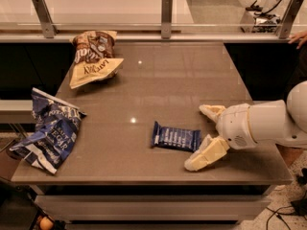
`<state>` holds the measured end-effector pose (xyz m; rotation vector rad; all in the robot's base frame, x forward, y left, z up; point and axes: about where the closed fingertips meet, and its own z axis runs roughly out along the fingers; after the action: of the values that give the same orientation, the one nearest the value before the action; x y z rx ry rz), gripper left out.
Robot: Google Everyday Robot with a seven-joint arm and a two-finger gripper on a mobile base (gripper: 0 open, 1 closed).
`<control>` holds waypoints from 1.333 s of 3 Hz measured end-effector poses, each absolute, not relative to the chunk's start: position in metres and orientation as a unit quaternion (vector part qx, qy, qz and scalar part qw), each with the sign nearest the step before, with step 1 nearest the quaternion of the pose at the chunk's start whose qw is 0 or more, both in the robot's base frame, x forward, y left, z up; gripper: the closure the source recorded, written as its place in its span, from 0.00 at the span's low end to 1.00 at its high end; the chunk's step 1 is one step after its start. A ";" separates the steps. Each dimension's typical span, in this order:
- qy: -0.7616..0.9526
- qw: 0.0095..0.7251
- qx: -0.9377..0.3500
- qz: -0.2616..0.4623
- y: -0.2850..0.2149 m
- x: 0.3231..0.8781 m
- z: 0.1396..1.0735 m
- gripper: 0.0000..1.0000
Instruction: Move rxbar blueberry near brown chip bag
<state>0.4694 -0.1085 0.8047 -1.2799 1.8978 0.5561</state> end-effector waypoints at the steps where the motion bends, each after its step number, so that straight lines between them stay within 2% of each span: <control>1: 0.744 0.383 -0.502 0.218 -0.108 0.469 0.806 0.41; 3: 0.744 0.383 -0.502 0.218 -0.108 0.469 0.814 0.88; 4: 0.744 0.383 -0.502 0.218 -0.108 0.469 0.818 1.00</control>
Offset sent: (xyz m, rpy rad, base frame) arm 0.0000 0.0001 0.0007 0.0002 0.0000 0.0002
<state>0.4694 -0.1080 0.8180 -1.2810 1.8970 0.5564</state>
